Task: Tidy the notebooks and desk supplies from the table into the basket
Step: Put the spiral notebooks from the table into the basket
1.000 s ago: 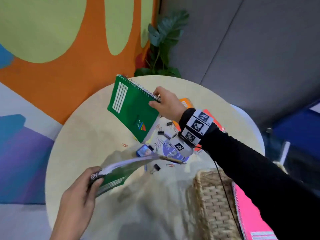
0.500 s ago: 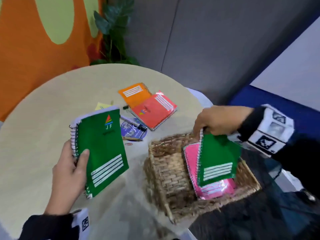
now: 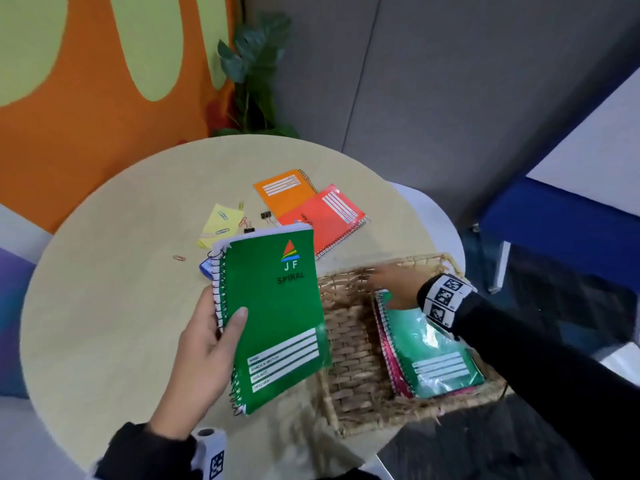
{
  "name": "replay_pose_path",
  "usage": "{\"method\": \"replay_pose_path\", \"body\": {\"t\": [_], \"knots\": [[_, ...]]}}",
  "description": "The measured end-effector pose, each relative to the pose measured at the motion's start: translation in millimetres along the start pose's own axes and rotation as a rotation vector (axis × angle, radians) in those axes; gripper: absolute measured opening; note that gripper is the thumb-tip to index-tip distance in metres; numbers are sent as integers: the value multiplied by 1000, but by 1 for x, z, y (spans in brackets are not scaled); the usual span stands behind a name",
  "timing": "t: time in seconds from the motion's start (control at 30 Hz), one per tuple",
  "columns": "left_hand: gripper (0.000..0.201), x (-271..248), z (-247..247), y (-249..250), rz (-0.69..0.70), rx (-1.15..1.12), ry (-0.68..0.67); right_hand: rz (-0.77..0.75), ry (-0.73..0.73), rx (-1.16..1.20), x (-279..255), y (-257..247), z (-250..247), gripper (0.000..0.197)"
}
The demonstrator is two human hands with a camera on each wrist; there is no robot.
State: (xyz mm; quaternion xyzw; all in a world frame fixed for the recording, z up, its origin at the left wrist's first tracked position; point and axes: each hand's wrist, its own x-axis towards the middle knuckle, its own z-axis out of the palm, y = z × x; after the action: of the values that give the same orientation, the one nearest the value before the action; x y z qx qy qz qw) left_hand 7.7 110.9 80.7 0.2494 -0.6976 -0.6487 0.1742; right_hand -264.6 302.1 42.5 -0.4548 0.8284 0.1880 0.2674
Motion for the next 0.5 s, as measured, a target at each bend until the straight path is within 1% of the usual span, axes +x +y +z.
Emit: {"method": "replay_pose_path", "body": {"t": [0.03, 0.07, 0.1, 0.13, 0.17, 0.2, 0.23, 0.3, 0.33, 0.37, 0.43, 0.5], "knots": [[43, 1, 5, 2, 4, 7, -27, 6, 95, 166, -8, 2, -5, 61], [45, 2, 11, 4, 6, 11, -48, -4, 146, 393, -18, 3, -10, 67], [46, 5, 18, 6, 12, 17, -65, -44, 152, 674, -30, 2, -16, 72], [47, 8, 26, 9, 24, 24, -81, -111, 125, 954, -43, -1, -19, 76], [46, 10, 34, 12, 37, 25, -106, -177, 103, 1176, -56, -6, -22, 76], [44, 13, 43, 15, 45, 24, -135, -206, 102, 1302, -68, -11, -22, 71], [44, 15, 52, 18, 49, 20, -164, -207, 130, 1370, -77, -15, -19, 62], [41, 18, 69, 24, 55, 15, -232, -193, 235, 1487, -89, -18, -9, 40], [40, 20, 75, 24, 53, 31, -273, -172, 283, 1562, -93, -15, -3, 35], [39, 23, 80, 23, 46, 58, -319, -147, 323, 1611, -99, -9, 4, 35], [41, 29, 82, 16, 21, 152, -382, -89, 382, 1628, -109, 13, 20, 40], [39, 36, 75, 6, 30, 284, -389, -45, 389, 1593, -115, 37, 40, 39]]}}
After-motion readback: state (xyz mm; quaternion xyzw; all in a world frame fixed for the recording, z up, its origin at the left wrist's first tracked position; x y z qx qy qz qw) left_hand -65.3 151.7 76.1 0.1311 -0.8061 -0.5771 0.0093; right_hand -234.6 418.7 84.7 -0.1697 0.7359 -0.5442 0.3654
